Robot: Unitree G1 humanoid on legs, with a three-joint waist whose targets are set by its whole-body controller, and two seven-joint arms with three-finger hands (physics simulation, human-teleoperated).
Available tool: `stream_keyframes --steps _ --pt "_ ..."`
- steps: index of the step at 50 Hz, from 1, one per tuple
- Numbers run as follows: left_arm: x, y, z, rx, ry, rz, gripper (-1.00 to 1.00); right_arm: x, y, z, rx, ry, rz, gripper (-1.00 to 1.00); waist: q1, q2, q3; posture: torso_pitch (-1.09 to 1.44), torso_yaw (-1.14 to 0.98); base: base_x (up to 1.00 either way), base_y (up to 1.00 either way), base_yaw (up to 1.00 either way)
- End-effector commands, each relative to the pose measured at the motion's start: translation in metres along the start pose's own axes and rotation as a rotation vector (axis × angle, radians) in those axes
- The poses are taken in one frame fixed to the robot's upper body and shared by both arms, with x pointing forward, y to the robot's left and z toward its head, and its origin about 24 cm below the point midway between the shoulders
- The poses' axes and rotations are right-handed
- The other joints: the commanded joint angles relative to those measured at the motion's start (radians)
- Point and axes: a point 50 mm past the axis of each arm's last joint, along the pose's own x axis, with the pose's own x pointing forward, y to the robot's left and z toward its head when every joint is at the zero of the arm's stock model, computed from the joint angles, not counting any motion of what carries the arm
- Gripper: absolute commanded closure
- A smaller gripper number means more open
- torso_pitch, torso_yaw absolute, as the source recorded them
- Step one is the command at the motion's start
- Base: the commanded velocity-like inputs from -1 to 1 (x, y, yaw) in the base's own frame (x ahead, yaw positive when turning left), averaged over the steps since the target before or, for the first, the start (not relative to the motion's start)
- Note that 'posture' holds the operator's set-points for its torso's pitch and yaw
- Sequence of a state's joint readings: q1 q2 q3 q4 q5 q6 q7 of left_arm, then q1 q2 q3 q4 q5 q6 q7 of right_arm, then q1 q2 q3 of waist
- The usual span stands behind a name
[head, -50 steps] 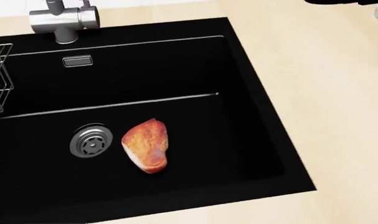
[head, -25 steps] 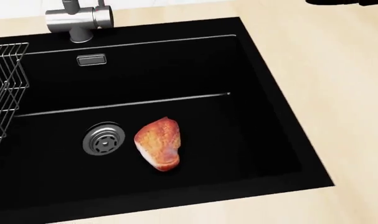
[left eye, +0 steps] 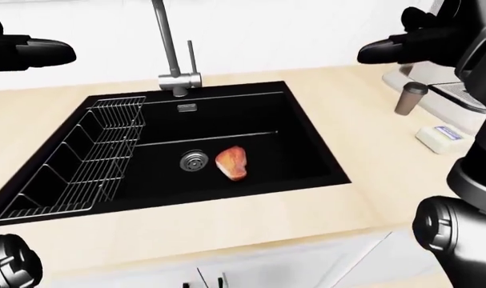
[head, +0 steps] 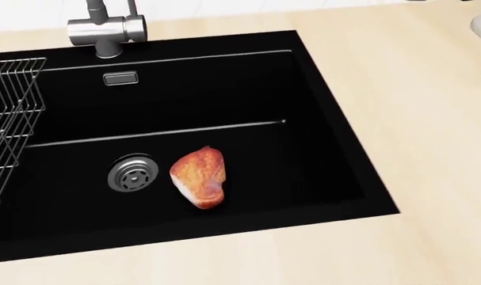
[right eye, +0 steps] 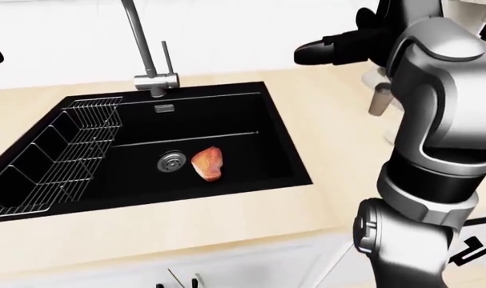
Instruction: Turn the sink spout to the right.
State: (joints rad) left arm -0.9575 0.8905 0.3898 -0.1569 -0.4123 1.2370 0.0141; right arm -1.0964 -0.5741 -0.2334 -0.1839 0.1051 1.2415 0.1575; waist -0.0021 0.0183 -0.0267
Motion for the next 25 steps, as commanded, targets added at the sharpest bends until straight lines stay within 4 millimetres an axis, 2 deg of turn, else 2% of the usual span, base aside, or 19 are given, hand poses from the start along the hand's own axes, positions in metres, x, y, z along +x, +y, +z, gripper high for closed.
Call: stream_keyframes --steps 1,14,25 --pt "-0.0056 0.0037 0.0149 -0.002 -0.082 0.018 -1.00 -0.0051 -0.0032 0.0159 -0.006 -0.082 -0.016 -1.00 0.000 0.002 -0.024 -0.18 0.00 0.00 0.00 0.00" --pt "-0.0054 0.0018 0.0139 -0.001 -0.080 0.013 -1.00 -0.0067 -0.0022 0.0164 -0.002 -0.087 -0.009 -1.00 0.005 0.000 -0.093 -0.28 0.00 0.00 0.00 0.00" --pt "-0.0062 0.0015 0.0134 -0.002 -0.080 0.013 -1.00 -0.0074 -0.0033 0.0185 -0.007 -0.090 -0.009 -1.00 0.009 0.000 -0.166 -0.36 0.00 0.00 0.00 0.00"
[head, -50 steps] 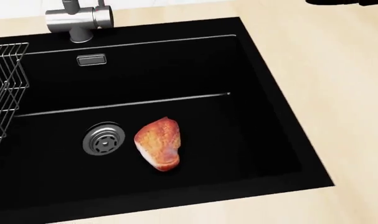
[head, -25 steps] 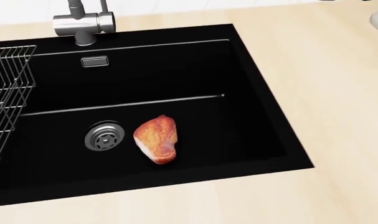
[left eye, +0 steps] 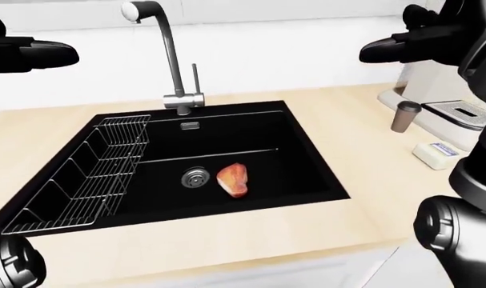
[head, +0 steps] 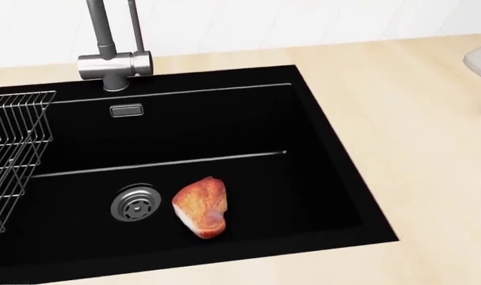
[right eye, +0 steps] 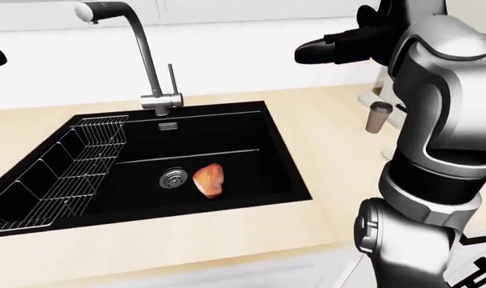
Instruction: Turn the sink spout to the right.
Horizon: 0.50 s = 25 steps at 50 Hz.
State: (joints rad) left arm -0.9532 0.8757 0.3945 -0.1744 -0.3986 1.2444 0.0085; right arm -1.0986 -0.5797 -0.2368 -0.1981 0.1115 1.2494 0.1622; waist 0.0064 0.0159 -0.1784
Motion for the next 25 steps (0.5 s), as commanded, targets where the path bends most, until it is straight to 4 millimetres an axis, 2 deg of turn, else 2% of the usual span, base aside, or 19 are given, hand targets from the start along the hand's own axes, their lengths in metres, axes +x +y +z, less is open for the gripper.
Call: stream_keyframes --steps 1,13,20,25 --pt "-0.005 0.004 0.014 -0.001 -0.077 0.016 -1.00 -0.005 -0.003 0.016 -0.006 -0.080 -0.015 -1.00 0.001 0.002 -0.022 -0.37 0.00 0.00 0.00 0.00" --pt "0.003 -0.004 0.005 0.008 -0.056 0.005 -1.00 -0.005 -0.004 0.018 -0.005 -0.082 -0.013 -1.00 0.010 -0.002 -0.101 -0.46 0.00 0.00 0.00 0.00" --pt "0.024 -0.010 -0.010 -0.010 -0.032 0.018 -1.00 -0.006 -0.006 0.019 -0.004 -0.083 -0.017 -1.00 0.016 -0.008 -0.117 -0.46 0.00 0.00 0.00 0.00" --pt "0.040 -0.017 -0.013 -0.052 -0.038 0.005 -1.00 -0.006 -0.005 0.019 -0.001 -0.085 -0.014 -1.00 0.017 -0.014 -0.118 -0.46 0.00 0.00 0.00 0.00"
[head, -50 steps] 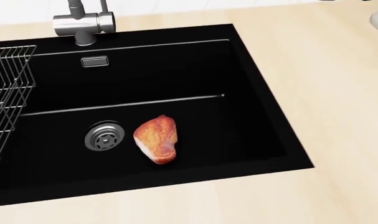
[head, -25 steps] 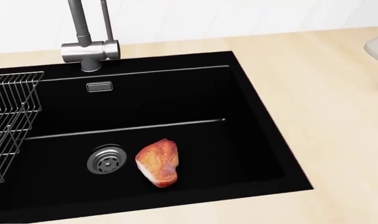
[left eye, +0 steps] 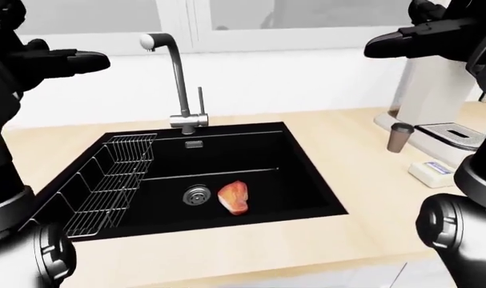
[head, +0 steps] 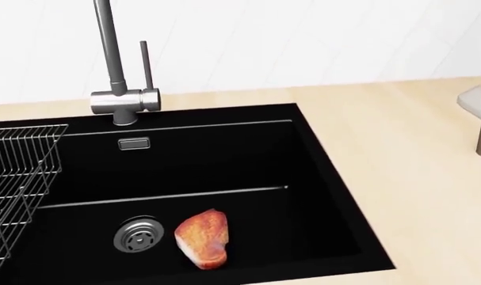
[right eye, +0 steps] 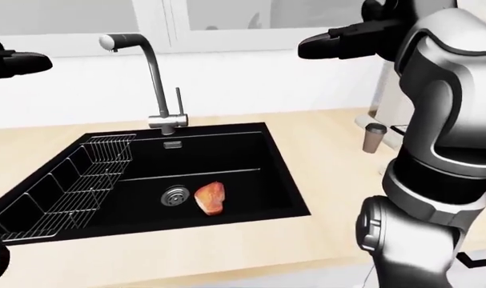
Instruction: Turn the sink spout to the right.
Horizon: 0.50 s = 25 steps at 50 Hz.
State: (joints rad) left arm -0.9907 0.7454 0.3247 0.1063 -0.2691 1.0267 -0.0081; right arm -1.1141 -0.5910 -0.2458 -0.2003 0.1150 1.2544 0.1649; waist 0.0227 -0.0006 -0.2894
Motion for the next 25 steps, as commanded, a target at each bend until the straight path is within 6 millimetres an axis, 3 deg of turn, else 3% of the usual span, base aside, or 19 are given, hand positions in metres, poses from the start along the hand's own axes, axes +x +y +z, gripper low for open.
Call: stream_keyframes --steps 1,13,25 --pt "0.001 -0.002 0.020 -0.012 -0.113 -0.002 -1.00 -0.003 -0.001 0.013 -0.005 -0.068 -0.006 -1.00 0.001 0.002 -0.007 -0.46 0.00 0.00 0.00 0.00" --pt "0.040 -0.024 0.001 -0.032 -0.046 -0.021 -1.00 -0.003 -0.001 0.014 -0.005 -0.068 -0.006 -1.00 0.002 -0.006 -0.010 -0.46 0.00 0.00 0.00 0.00" --pt "0.062 -0.044 -0.007 -0.039 0.014 -0.040 -1.00 -0.003 -0.001 0.014 -0.005 -0.067 -0.007 -1.00 -0.002 -0.014 -0.014 -0.46 0.00 0.00 0.00 0.00"
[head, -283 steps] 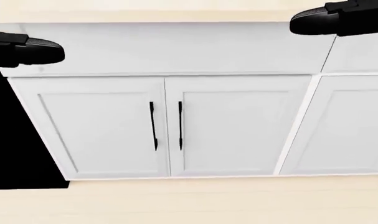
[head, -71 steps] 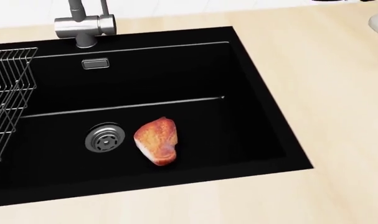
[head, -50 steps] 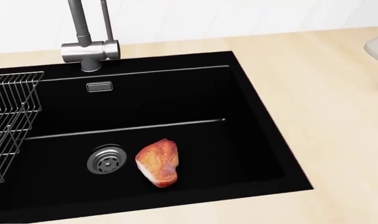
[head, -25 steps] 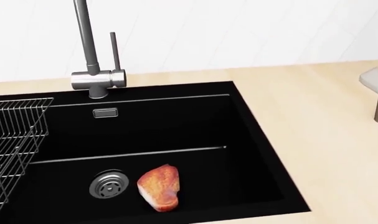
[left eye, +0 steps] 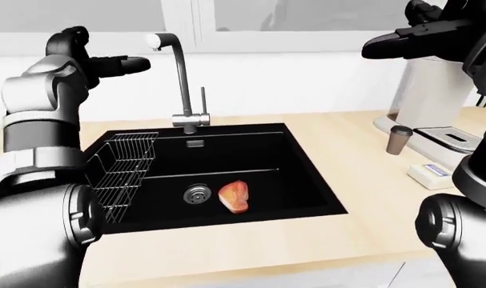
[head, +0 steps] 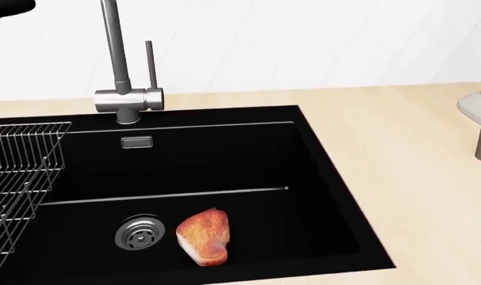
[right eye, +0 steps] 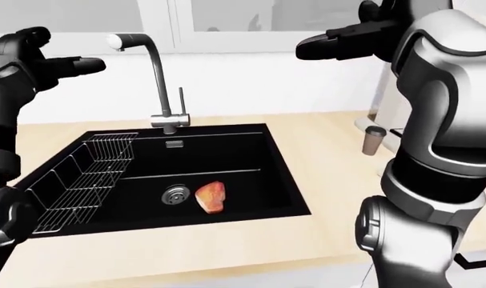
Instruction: Turn the sink spout to the right.
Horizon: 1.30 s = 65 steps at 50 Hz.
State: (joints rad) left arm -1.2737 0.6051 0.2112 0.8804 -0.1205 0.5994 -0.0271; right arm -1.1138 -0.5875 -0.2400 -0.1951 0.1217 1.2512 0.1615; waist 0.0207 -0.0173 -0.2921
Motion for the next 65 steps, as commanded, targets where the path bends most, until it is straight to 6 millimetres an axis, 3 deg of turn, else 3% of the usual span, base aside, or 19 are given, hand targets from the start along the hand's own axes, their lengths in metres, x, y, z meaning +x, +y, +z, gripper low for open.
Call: stream_keyframes --steps 1,8,17,29,65 --pt "-0.006 -0.002 0.029 -0.002 -0.122 -0.006 -1.00 -0.005 -0.004 0.015 -0.004 -0.072 -0.016 -1.00 0.000 0.003 -0.011 -0.46 0.00 0.00 0.00 0.00" --pt "-0.002 -0.015 0.032 -0.011 -0.111 -0.035 -1.00 -0.005 -0.004 0.016 -0.005 -0.072 -0.019 -1.00 -0.002 0.001 -0.011 -0.46 0.00 0.00 0.00 0.00" --pt "0.002 -0.046 0.029 -0.002 -0.101 -0.099 -1.00 -0.004 -0.005 0.018 -0.006 -0.073 -0.018 -1.00 -0.002 -0.004 -0.011 -0.46 0.00 0.00 0.00 0.00" --pt "0.005 -0.067 0.018 0.003 -0.082 -0.127 -1.00 -0.005 -0.006 0.019 -0.008 -0.073 -0.022 -1.00 -0.005 -0.007 -0.011 -0.46 0.00 0.00 0.00 0.00" --pt "-0.001 -0.124 0.012 0.017 -0.075 -0.242 -1.00 -0.010 -0.010 0.018 -0.007 -0.072 -0.031 -1.00 -0.005 -0.019 -0.012 -0.46 0.00 0.00 0.00 0.00"
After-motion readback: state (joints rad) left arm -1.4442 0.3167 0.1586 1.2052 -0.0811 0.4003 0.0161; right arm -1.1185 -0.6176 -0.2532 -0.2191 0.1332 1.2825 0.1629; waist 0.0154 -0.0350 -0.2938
